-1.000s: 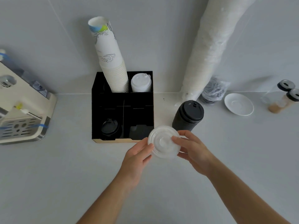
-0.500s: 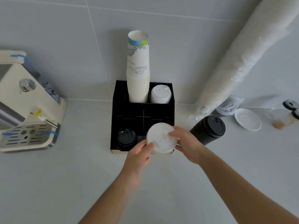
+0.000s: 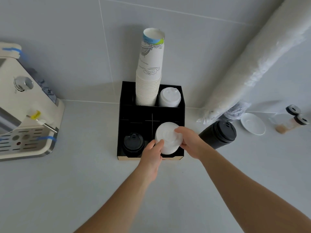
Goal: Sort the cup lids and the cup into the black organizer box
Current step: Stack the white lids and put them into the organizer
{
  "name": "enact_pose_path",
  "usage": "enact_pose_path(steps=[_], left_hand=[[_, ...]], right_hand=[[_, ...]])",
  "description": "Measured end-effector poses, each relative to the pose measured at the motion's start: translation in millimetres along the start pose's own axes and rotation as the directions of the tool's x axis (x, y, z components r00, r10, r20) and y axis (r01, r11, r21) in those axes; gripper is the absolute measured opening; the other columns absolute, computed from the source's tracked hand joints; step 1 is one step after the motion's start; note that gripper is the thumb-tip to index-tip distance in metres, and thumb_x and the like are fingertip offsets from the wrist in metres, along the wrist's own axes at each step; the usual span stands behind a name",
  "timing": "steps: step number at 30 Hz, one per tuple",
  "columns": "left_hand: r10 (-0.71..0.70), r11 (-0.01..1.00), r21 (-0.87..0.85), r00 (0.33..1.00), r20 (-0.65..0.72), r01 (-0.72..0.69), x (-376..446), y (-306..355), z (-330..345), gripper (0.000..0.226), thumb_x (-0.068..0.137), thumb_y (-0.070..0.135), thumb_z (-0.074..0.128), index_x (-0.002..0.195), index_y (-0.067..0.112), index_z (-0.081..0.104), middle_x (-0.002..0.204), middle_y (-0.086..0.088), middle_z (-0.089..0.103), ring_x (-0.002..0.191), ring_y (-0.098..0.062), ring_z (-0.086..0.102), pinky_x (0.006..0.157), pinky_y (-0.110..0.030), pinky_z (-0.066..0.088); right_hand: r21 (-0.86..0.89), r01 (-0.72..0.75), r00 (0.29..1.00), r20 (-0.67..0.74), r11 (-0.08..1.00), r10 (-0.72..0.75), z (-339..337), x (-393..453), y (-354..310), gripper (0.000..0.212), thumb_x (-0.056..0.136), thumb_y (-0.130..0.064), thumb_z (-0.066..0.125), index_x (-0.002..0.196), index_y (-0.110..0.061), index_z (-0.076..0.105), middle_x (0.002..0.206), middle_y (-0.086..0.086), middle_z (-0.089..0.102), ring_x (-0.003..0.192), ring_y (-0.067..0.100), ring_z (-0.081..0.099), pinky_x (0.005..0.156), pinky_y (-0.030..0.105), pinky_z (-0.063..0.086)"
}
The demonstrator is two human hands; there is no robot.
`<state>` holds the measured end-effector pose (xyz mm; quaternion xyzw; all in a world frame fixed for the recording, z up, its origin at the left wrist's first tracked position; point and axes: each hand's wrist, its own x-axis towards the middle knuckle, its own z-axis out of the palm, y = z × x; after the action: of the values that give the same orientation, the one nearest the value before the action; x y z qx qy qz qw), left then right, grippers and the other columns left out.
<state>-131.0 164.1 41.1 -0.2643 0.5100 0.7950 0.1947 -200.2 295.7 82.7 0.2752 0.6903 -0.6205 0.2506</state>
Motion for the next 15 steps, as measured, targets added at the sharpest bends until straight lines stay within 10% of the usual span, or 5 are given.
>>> enact_pose_path(steps=[6, 11, 15], left_hand=[[-0.012, 0.999, 0.051, 0.999, -0.035, 0.014, 4.5, 4.6, 1.7, 0.015, 0.094, 0.031, 0.049, 0.097, 0.033, 0.064, 0.118, 0.008, 0.064, 0.109, -0.007, 0.056, 0.093, -0.028, 0.037], [-0.066, 0.992, 0.108, 0.998, 0.000, 0.066, 13.7, 8.1, 4.5, 0.037, 0.098, 0.030, 0.045, 0.134, 0.021, 0.051, 0.134, 0.007, 0.050, 0.122, -0.011, 0.043, 0.111, -0.032, 0.031], [-0.087, 0.992, 0.082, 0.995, -0.044, 0.091, 18.6, 11.6, 9.4, 0.037, 0.096, 0.019, 0.044, 0.132, 0.013, 0.053, 0.107, 0.006, 0.059, 0.103, -0.008, 0.053, 0.093, -0.027, 0.034]], right_hand=[[0.021, -0.021, 1.000, 0.023, 1.000, 0.021, 8.5, 3.2, 2.1, 0.022, 0.095, -0.019, 0.056, 0.117, -0.015, 0.055, 0.107, 0.003, 0.061, 0.115, 0.026, 0.056, 0.106, 0.036, 0.046], [0.053, -0.046, 0.999, -0.010, 0.998, 0.047, 9.8, 7.0, 3.5, 0.004, 0.096, -0.019, 0.055, 0.098, -0.016, 0.057, 0.097, 0.002, 0.059, 0.101, 0.023, 0.057, 0.102, 0.035, 0.047], [-0.122, 0.026, 0.999, -0.035, 0.992, -0.030, 15.0, 14.9, 8.4, 0.040, 0.094, -0.022, 0.051, 0.133, -0.015, 0.057, 0.111, 0.006, 0.064, 0.114, 0.029, 0.058, 0.106, 0.043, 0.048]])
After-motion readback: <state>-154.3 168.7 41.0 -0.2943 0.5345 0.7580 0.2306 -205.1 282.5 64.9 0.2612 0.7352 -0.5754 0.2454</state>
